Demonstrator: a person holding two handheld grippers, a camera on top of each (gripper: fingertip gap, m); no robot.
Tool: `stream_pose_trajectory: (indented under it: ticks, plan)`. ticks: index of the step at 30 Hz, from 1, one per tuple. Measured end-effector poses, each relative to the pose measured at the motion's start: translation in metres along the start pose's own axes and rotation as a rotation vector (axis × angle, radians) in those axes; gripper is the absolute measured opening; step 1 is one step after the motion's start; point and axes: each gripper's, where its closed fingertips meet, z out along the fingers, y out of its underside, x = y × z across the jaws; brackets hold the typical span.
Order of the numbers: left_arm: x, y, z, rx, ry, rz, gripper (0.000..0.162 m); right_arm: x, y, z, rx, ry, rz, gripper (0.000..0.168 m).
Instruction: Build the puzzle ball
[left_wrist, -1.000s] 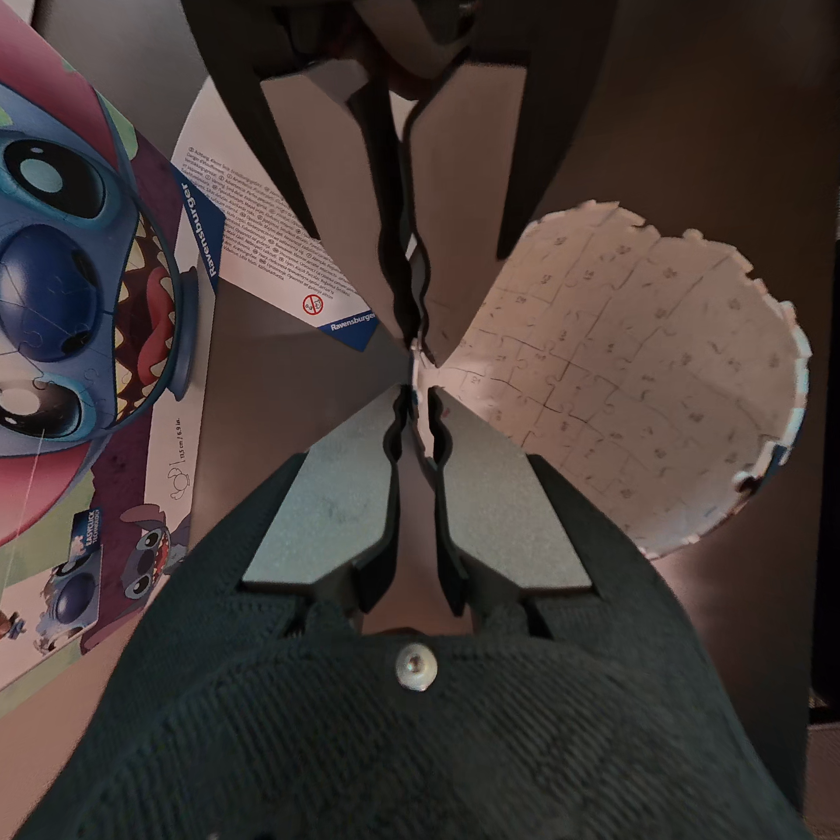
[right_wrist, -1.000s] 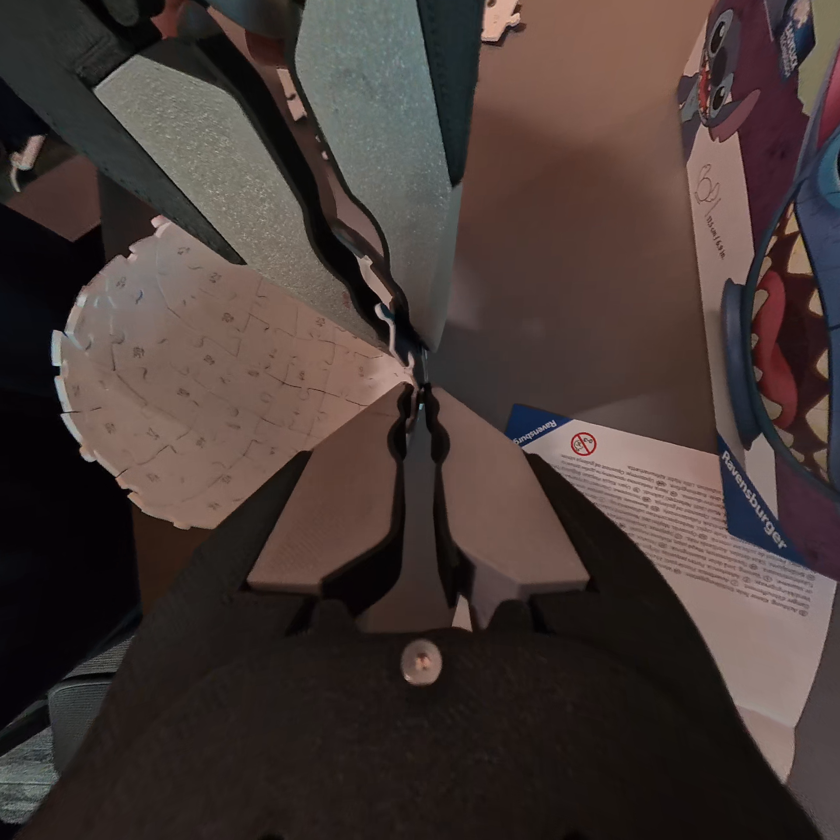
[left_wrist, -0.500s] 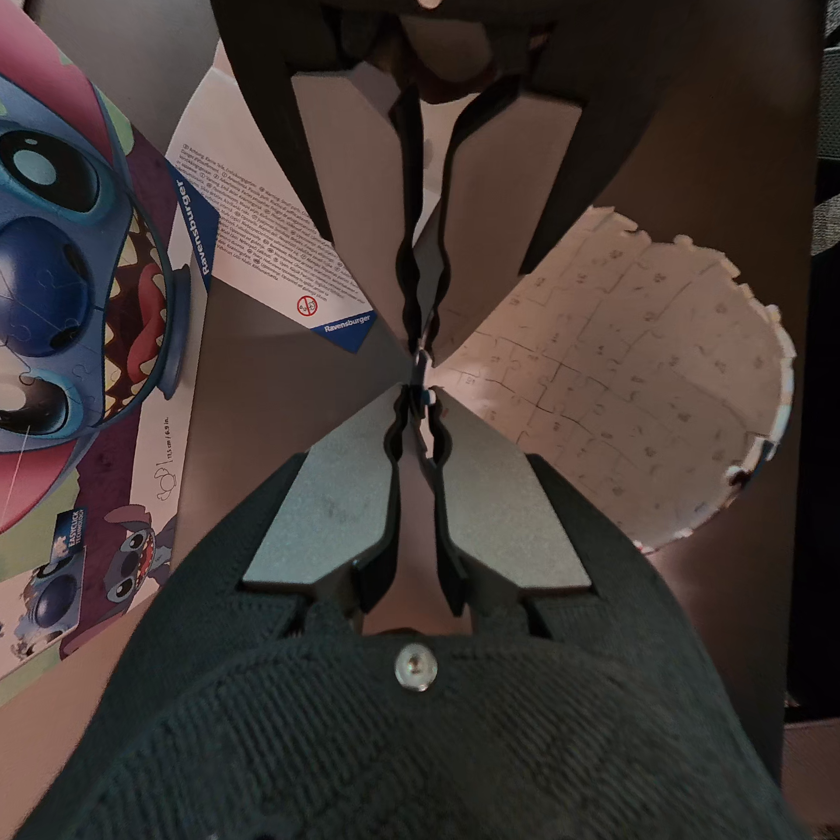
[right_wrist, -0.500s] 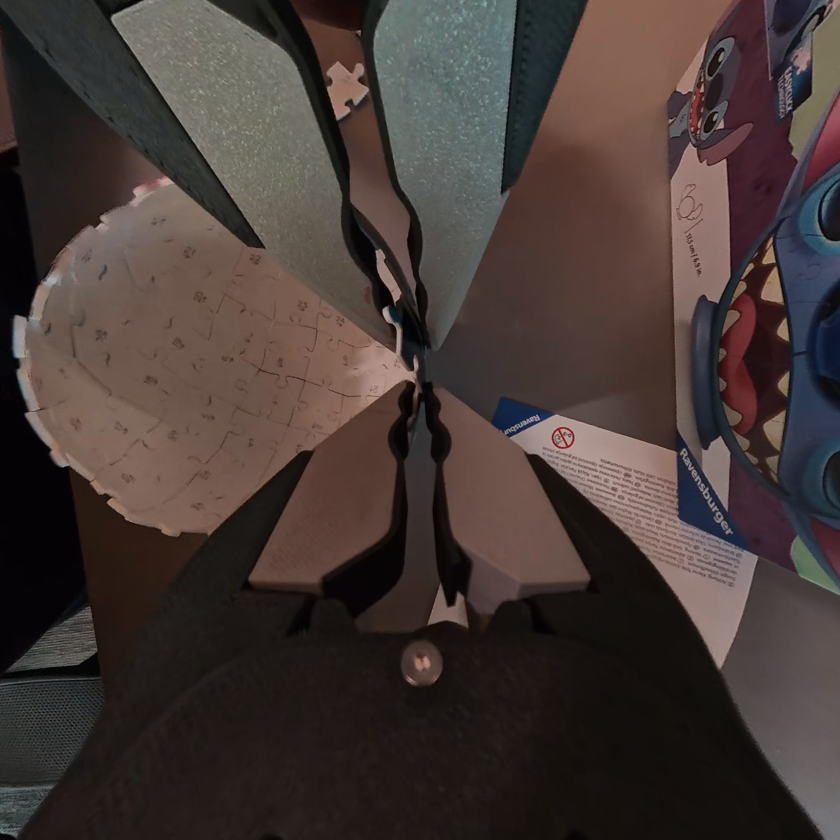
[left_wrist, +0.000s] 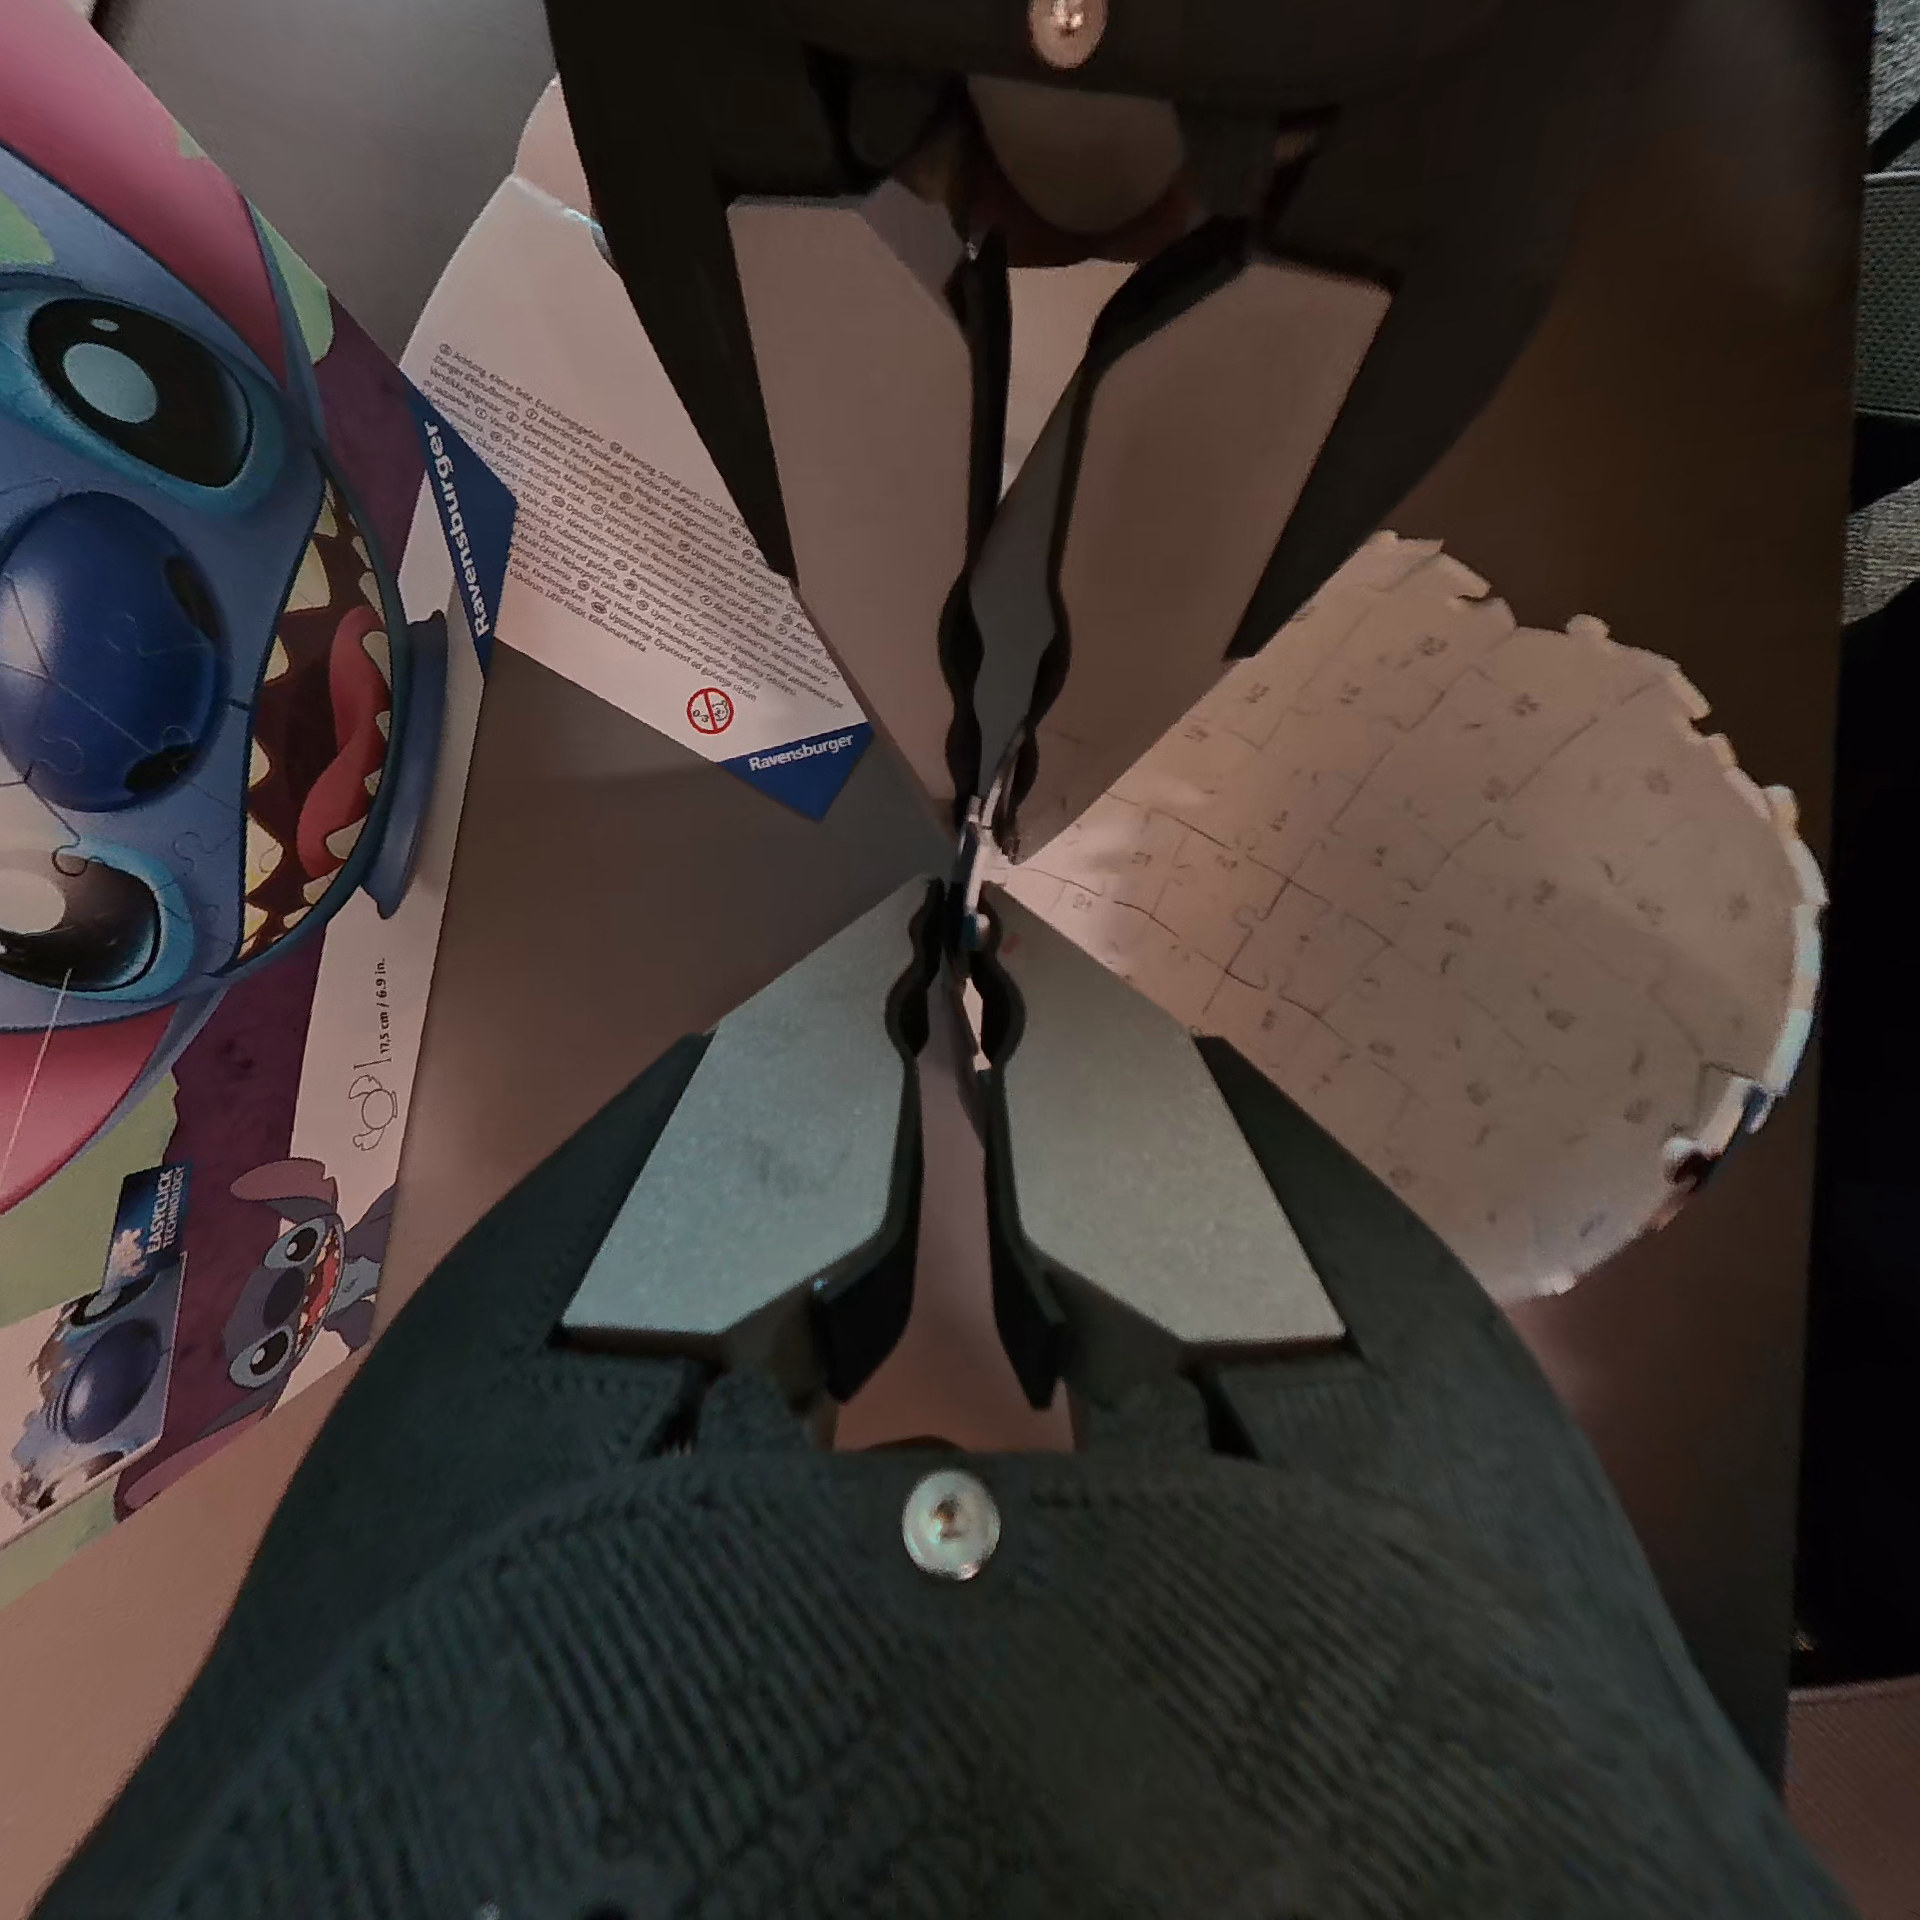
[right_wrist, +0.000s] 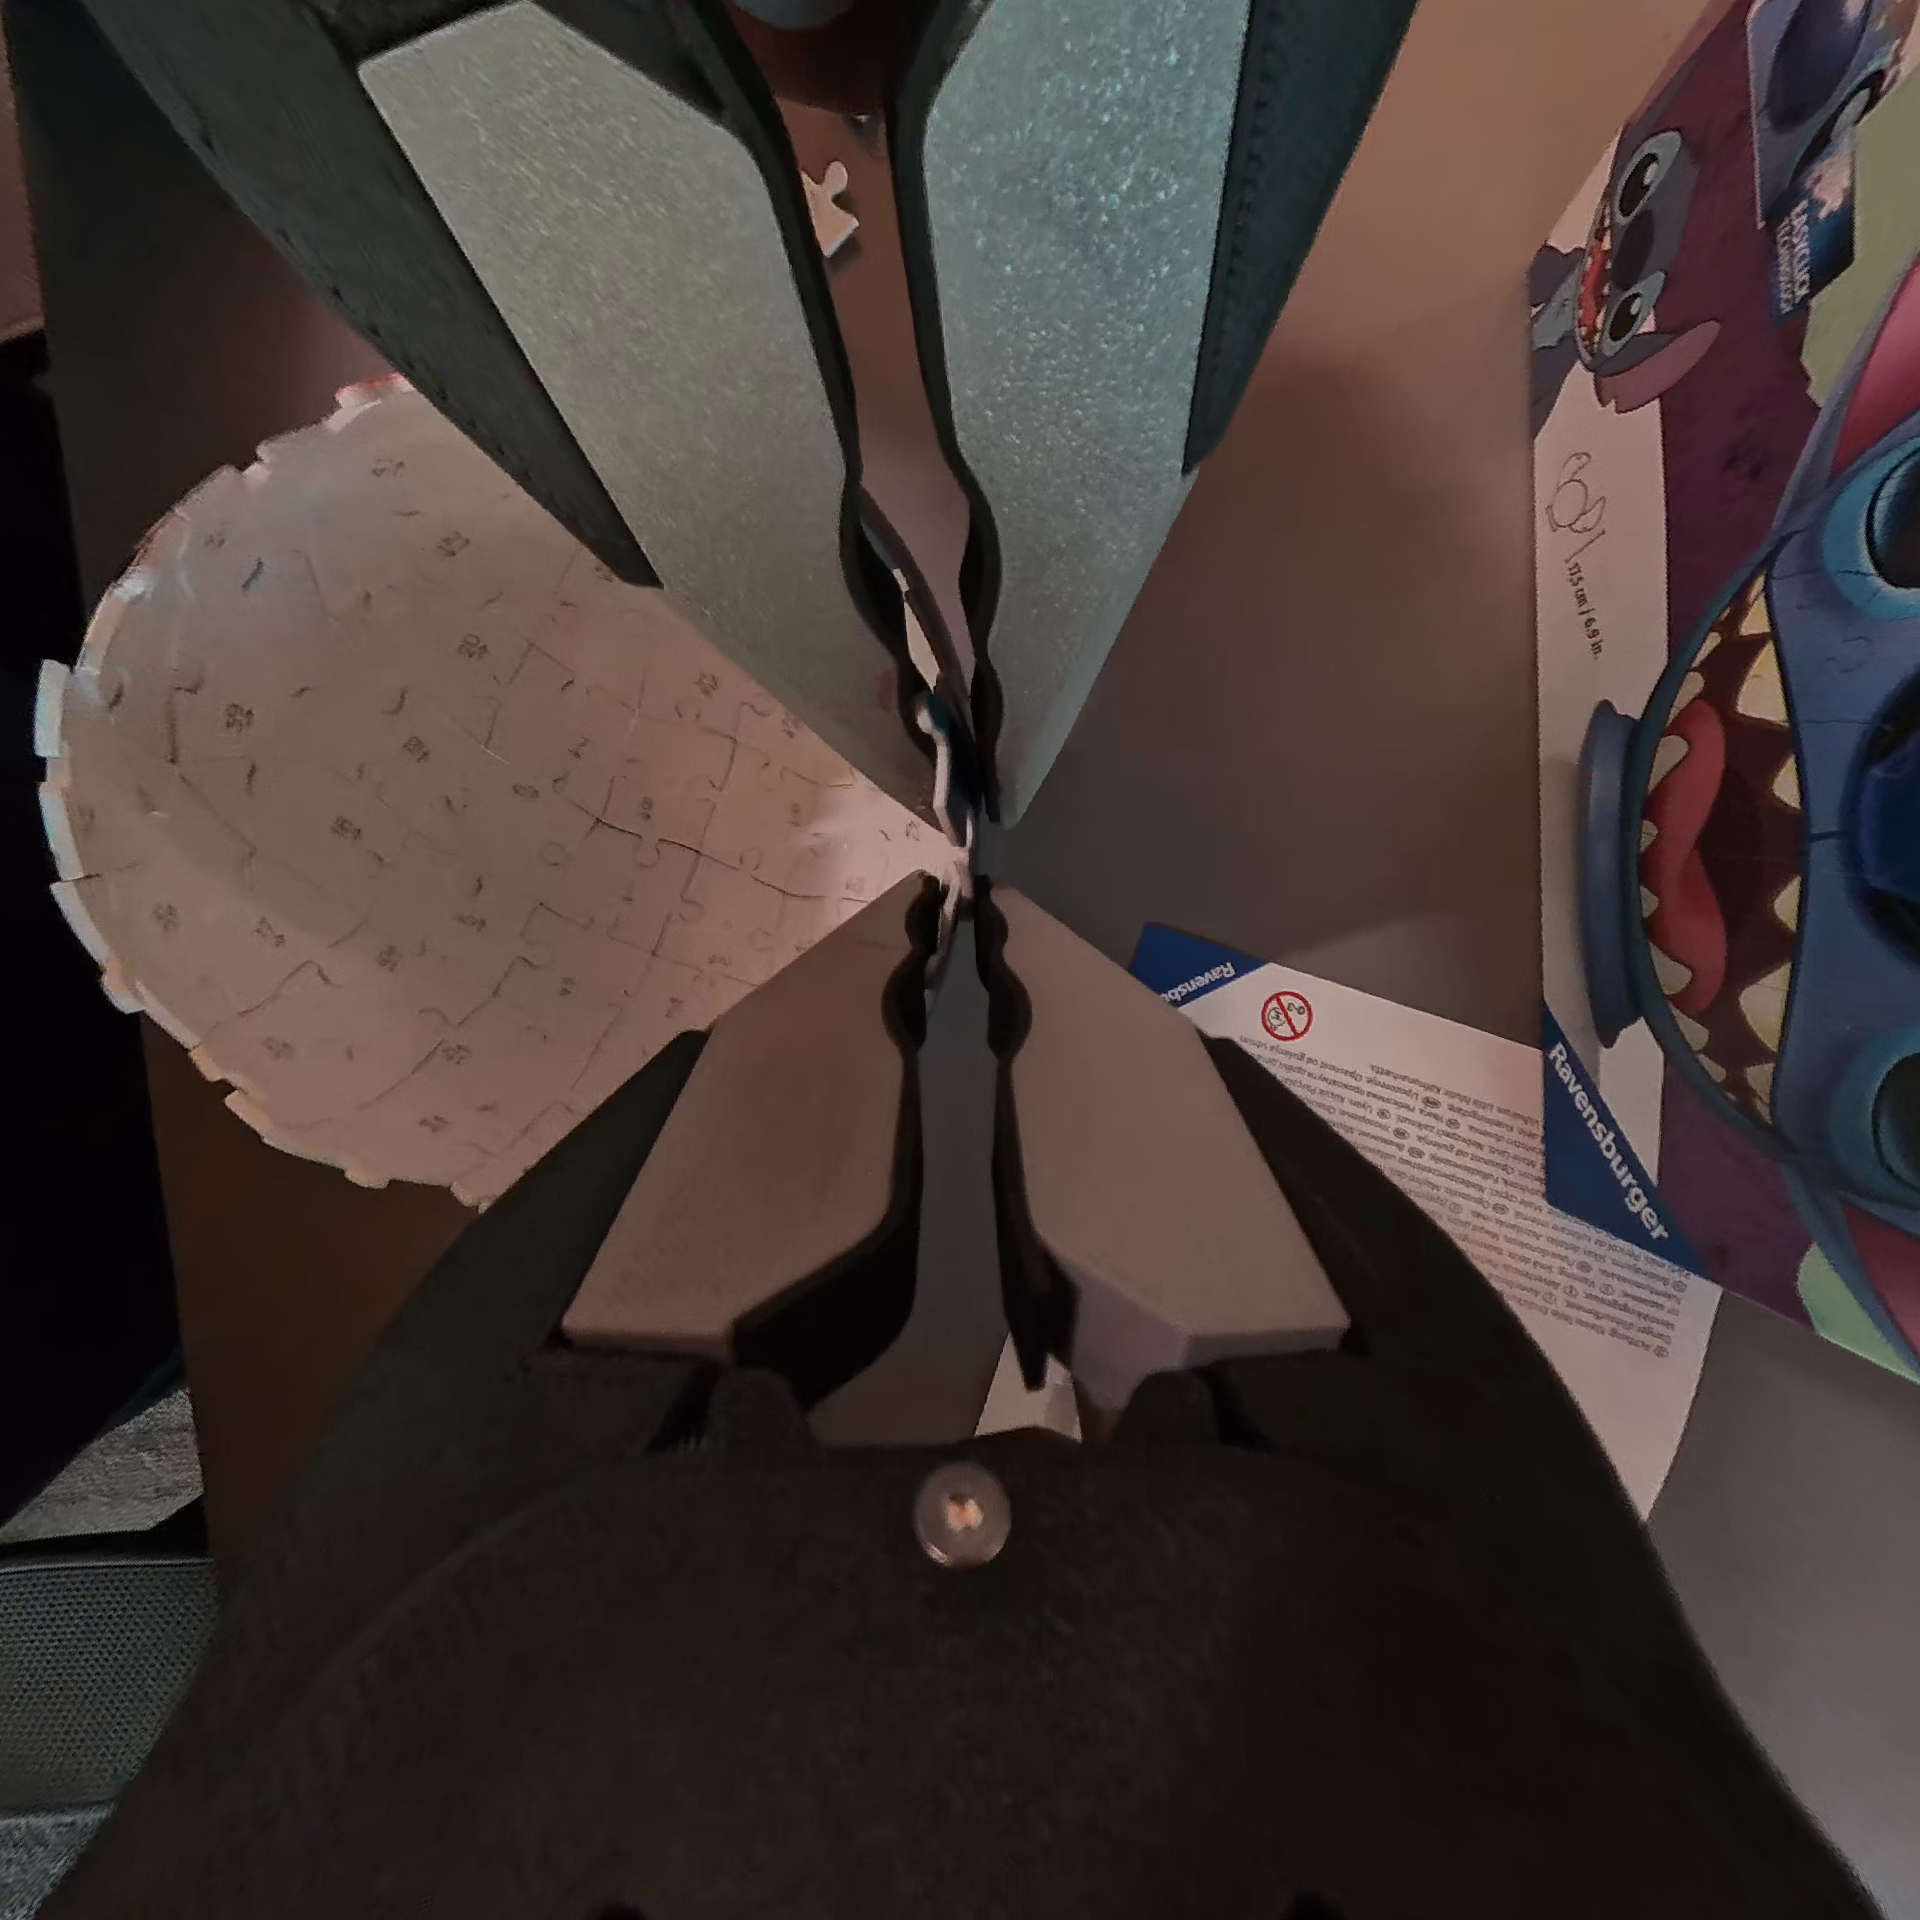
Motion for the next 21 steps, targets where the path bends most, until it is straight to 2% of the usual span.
stream_pose_trajectory:
  ticks: [8,21]
  plan:
    - [0.0035,-0.0006,-0.0012,-0.002,0.012,-0.007,0.002,-0.0038,0.0060,-0.0012,-0.048,-0.043,0.040,0.011]
    - [0.0030,0.0004,-0.0032,0.034,-0.036,-0.068,0.002,-0.0025,0.0067,-0.0081,-0.078,-0.109,0.251,0.019]
